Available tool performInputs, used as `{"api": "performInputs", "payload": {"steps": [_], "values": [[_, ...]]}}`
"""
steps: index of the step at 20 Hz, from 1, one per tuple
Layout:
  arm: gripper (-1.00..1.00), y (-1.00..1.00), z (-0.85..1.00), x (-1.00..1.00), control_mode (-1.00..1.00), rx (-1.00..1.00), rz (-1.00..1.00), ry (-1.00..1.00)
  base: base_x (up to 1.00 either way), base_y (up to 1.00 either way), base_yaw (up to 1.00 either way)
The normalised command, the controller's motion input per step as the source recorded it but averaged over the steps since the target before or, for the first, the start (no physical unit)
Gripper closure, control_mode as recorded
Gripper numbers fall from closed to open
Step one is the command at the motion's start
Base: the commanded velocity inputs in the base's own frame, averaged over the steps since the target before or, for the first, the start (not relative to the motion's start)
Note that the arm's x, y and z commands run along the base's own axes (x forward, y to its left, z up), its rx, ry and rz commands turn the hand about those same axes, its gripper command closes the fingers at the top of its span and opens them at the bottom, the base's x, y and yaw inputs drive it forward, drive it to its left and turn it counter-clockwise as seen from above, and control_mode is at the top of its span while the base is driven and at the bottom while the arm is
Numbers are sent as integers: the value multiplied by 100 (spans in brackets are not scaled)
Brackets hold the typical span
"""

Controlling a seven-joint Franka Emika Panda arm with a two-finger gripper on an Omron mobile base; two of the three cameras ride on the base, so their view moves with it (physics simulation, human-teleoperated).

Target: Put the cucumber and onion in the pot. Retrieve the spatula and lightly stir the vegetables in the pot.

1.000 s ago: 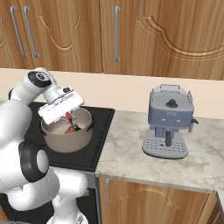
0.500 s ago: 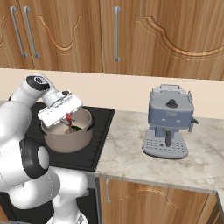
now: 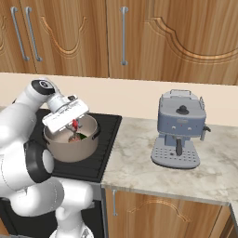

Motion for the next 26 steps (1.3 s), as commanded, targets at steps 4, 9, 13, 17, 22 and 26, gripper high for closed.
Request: {"api": "performInputs", "payload": {"steps": [4, 9, 13, 17, 22, 26], "values": [[100, 3, -15, 8, -100, 0, 0, 3, 0, 0, 0], [100, 0, 49, 9, -100, 0, 0, 0, 0, 0, 0], [100, -33, 72, 1, -100, 0, 0, 5, 0, 0, 0], [100, -29, 4, 4, -100, -12, 8, 25, 0, 0, 0], [100, 0, -18, 8, -100, -8, 19, 9, 0, 0, 0], [100, 0, -4, 44, -100, -4, 5, 0, 0, 0, 0]]}}
